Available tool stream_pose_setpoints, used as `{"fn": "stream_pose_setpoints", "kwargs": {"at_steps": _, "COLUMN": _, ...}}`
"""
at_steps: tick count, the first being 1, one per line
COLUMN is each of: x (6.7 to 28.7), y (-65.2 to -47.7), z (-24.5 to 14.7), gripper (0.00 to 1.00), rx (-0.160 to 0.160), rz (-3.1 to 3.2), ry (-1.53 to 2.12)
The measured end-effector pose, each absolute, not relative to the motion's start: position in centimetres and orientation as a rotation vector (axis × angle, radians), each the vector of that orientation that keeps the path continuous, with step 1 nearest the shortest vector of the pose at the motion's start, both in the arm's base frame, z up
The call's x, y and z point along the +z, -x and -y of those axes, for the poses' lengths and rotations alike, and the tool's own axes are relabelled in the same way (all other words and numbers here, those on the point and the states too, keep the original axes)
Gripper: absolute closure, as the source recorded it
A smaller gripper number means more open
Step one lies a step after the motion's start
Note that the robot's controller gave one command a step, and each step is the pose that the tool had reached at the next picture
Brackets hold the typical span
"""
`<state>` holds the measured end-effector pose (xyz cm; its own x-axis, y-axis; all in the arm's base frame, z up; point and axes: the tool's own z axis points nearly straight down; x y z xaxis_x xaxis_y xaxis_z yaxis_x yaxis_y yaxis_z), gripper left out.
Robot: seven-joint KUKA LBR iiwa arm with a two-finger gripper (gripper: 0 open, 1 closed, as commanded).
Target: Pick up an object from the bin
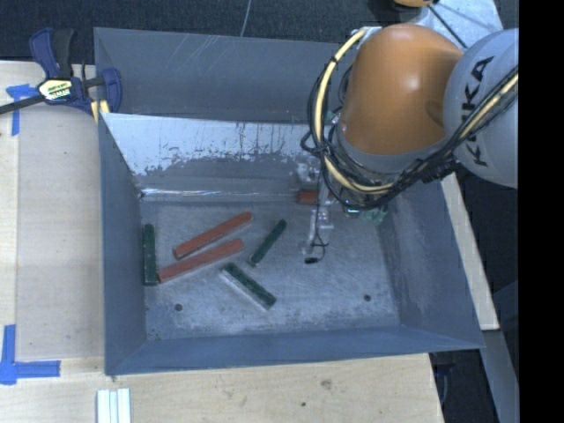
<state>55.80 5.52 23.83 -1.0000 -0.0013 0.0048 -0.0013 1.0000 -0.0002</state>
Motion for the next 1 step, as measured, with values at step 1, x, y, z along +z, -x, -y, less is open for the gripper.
{"fn": "stream_pose_setpoints", "kwargs": {"at_steps": 1, "x": 24.28, "y": -55.94, "z": -5.5, "gripper": 0.0, "rx": -0.001, "rz": 3.145, "ry": 0.0}}
